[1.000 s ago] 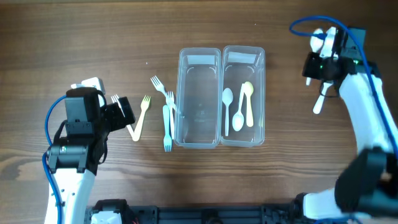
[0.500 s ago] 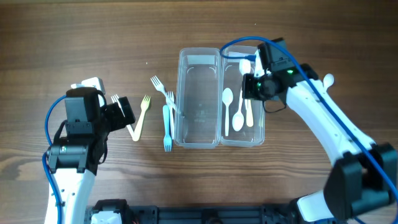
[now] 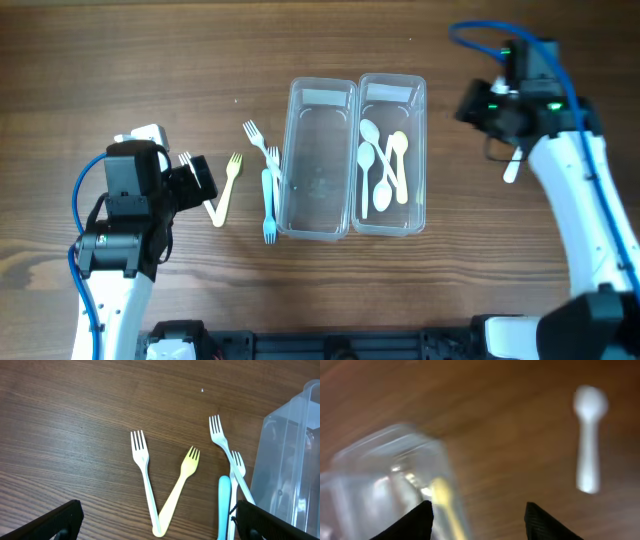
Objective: Pack container
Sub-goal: 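Grasp the last white spoon with the right gripper and place it in the right container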
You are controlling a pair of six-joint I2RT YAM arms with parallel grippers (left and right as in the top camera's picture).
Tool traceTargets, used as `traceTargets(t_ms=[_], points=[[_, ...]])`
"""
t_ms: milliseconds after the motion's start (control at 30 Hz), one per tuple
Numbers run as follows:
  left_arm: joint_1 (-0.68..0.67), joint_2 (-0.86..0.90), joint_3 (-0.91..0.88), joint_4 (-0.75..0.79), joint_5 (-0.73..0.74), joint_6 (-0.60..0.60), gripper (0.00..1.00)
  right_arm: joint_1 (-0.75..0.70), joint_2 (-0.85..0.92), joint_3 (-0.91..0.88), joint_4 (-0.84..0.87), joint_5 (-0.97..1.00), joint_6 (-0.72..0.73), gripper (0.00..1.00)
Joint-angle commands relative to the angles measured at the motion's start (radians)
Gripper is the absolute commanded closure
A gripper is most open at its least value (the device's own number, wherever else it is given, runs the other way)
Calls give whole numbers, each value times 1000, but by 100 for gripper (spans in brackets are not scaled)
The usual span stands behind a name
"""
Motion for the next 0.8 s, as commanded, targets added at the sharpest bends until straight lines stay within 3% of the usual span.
traceTargets(t_ms=[0, 167, 400, 567, 667, 767], points=[[-6, -1, 21, 3, -14, 16, 0, -162, 93, 6, -28, 27, -9, 41], [-6, -1, 21, 3, -14, 16, 0, -298, 238, 6, -27, -31, -168, 37], [-6, -1, 21, 3, -14, 16, 0, -325, 443, 6, 34, -39, -171, 49], [-6, -1, 21, 3, -14, 16, 0, -325, 484, 6, 74, -46, -171, 53], [-6, -1, 21, 3, -14, 16, 0, -325, 485, 6, 77, -46, -175, 66], [-6, -1, 21, 3, -14, 16, 0, -325, 486, 3, 80, -41, -195, 66]])
